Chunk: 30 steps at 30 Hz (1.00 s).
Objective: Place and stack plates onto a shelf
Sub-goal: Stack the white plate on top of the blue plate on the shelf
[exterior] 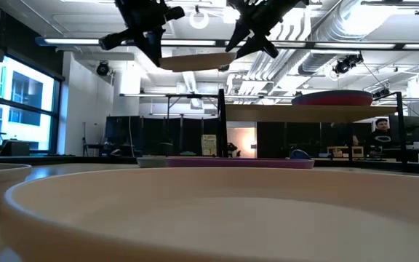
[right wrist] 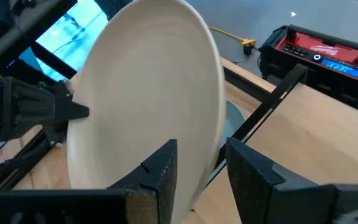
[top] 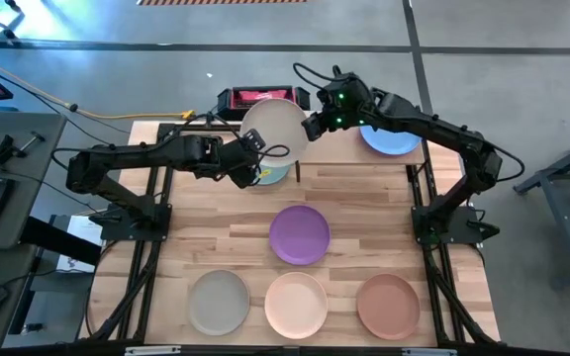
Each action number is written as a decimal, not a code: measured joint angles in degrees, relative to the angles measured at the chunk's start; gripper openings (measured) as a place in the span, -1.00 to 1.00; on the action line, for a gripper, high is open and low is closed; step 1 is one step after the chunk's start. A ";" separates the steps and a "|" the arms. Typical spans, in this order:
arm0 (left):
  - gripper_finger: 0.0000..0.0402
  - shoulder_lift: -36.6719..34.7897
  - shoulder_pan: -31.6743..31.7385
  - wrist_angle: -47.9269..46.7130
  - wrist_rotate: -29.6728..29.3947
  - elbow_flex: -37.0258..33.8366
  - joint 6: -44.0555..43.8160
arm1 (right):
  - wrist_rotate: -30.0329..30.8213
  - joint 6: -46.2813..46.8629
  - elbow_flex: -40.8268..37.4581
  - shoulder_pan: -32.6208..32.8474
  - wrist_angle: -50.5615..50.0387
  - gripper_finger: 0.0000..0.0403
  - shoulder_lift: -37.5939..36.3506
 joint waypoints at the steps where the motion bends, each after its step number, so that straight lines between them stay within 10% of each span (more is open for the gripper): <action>1: -1.00 0.00 0.00 0.20 -0.02 0.00 0.43 | -0.02 0.47 0.00 0.02 -0.03 -0.42 0.00; 13: -1.00 0.04 0.00 3.35 -0.26 0.00 4.06 | 0.04 2.25 0.02 0.00 -3.78 -0.43 0.28; 22: -1.00 0.04 -0.03 3.55 -0.12 0.02 3.65 | 0.52 1.53 0.02 0.01 -4.15 -0.95 0.29; 30: -0.92 0.04 -0.04 5.14 0.91 0.02 -6.52 | 1.19 2.66 0.02 -0.06 -4.35 -0.98 0.31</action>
